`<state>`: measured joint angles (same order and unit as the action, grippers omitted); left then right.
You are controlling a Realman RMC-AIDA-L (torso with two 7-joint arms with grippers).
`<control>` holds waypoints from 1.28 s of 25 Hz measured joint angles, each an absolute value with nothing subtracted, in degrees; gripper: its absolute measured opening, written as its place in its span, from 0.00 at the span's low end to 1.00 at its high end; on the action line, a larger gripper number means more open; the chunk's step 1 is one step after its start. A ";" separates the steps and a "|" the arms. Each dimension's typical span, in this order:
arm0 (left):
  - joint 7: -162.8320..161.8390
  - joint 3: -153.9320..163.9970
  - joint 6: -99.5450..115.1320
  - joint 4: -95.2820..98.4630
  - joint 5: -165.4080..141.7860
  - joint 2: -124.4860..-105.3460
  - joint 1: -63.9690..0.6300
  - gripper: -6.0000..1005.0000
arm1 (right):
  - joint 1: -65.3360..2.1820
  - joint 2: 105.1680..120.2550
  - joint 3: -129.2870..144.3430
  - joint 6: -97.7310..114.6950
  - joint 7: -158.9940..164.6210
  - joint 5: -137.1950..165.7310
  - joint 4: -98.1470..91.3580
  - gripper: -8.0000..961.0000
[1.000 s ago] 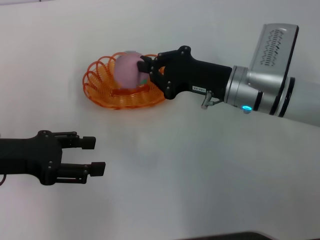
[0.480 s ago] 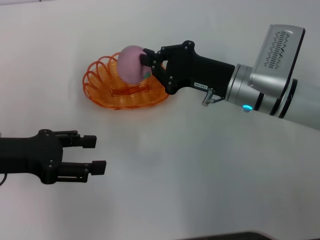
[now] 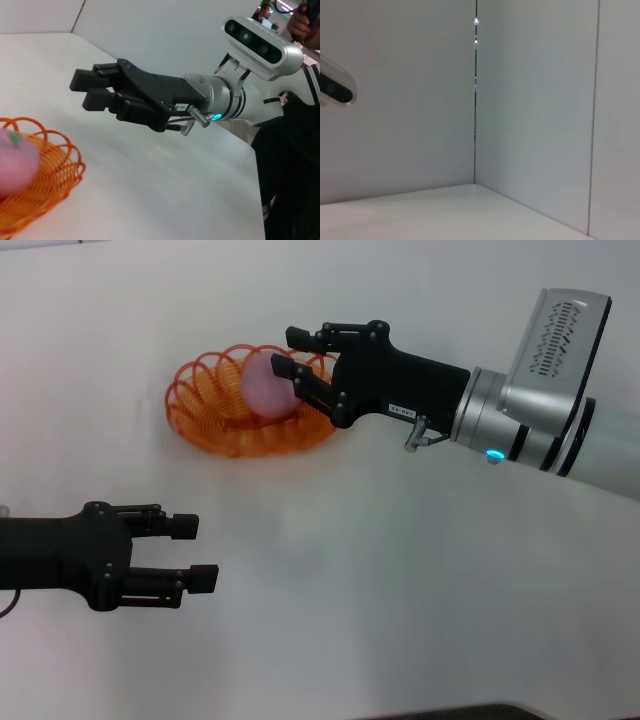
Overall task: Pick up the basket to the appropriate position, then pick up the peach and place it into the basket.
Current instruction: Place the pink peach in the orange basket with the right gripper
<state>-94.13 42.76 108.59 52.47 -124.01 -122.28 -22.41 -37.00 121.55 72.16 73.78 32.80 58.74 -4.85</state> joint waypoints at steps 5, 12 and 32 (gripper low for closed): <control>-94.13 42.81 108.56 52.47 -124.05 -122.27 -22.41 0.78 | -37.49 121.55 72.09 73.68 32.80 58.54 -4.22 0.35; -94.13 42.80 108.78 52.47 -124.10 -122.26 -22.34 0.78 | -37.46 121.55 72.06 73.74 32.76 56.71 -3.52 0.58; -93.98 42.19 108.69 52.85 -123.39 -122.35 -23.05 0.78 | -33.16 118.98 73.26 80.67 58.05 64.73 -16.33 0.98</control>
